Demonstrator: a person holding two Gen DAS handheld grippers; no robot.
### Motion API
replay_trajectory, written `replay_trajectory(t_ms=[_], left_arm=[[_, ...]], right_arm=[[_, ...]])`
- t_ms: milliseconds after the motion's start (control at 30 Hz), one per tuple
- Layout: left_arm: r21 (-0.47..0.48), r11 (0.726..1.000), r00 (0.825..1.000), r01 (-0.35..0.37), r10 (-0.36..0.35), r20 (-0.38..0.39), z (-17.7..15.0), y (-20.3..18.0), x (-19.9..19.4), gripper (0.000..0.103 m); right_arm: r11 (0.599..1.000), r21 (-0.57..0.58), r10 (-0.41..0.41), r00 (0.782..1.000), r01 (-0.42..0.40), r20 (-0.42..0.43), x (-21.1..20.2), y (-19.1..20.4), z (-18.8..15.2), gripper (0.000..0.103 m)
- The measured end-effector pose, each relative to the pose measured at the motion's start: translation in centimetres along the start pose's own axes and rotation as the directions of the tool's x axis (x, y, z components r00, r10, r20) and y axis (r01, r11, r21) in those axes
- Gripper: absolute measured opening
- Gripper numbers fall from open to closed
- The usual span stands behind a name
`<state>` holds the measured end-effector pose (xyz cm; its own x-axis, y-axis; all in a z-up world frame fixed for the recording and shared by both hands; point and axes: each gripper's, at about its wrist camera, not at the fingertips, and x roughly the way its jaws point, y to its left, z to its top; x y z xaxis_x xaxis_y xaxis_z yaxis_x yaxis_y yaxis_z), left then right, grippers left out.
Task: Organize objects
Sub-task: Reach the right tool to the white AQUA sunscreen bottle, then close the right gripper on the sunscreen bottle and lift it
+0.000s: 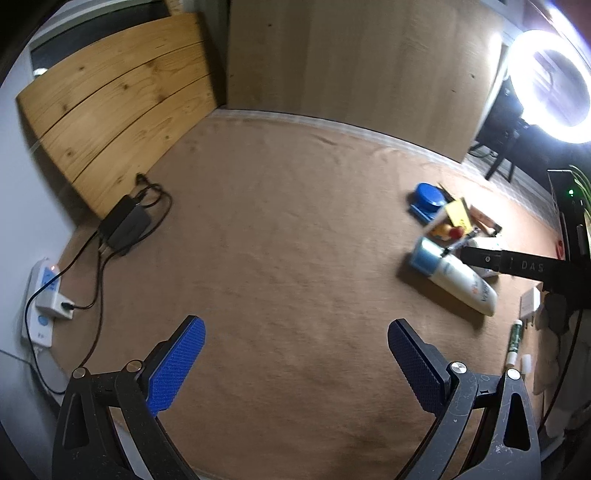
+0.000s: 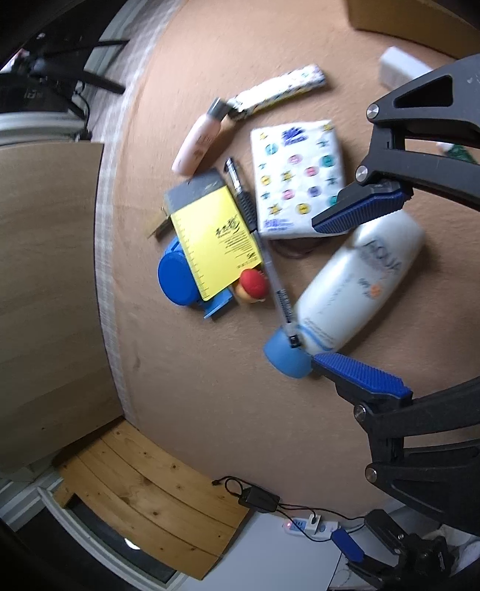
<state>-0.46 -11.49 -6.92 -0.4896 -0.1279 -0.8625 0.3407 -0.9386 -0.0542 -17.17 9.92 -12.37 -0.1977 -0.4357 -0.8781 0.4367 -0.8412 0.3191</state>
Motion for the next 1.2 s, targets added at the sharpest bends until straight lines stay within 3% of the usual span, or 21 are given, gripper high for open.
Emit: replay_trajectory(t_ms=[300,400,467,600,833,933,1067,1200], left_arm=[[-0.004,1.0,1.0,-0.016,0.016,-0.012,-0.1,0.9,0.1,0.101],[0.001,1.0,1.0,-0.011,0.011,-0.014,0.0,0.9,0.2,0.101],[0.005,1.0,1.0,-0.007,0.007,-0.015,0.0,0.7,0.3,0.101],[0.008,1.0,1.0,0.001,-0.001,-0.02,-0.1,0.5,0.5,0.101],[0.032,0.999,0.999,0.033,-0.032,-0.036,-0.4,-0.4,1.2,0.101],[0.049,0.997,0.997,0.055,-0.053,-0.047,-0.6,-1.2,1.6,0.101],[0.082,0.991,0.992,0.106,-0.101,-0.07,-1.3,-3.0,2.0,0.101],[0.129,0.976,0.98,0.176,-0.163,-0.111,-2.3,-5.5,2.5,0.101]], right_arm=[[0.997,-0.051,0.05,0.996,-0.053,-0.069,2.1,1.9,0.7,0.059],[0.995,-0.08,0.044,0.995,-0.051,-0.089,2.8,2.6,0.6,0.054],[0.994,-0.094,0.037,0.993,-0.048,-0.109,3.2,2.9,0.4,0.044],[0.993,-0.086,0.075,0.99,-0.085,-0.117,3.3,3.2,-0.6,0.044],[0.995,0.036,0.1,0.99,-0.096,-0.099,2.4,2.8,-4.0,0.043],[0.986,0.138,0.106,0.991,-0.095,-0.077,1.6,1.8,-6.1,0.043],[0.963,0.253,0.111,0.992,-0.093,-0.058,0.4,0.4,-8.2,0.043],[0.952,0.275,0.152,0.987,-0.133,-0.051,-0.8,-0.2,-9.3,0.045]])
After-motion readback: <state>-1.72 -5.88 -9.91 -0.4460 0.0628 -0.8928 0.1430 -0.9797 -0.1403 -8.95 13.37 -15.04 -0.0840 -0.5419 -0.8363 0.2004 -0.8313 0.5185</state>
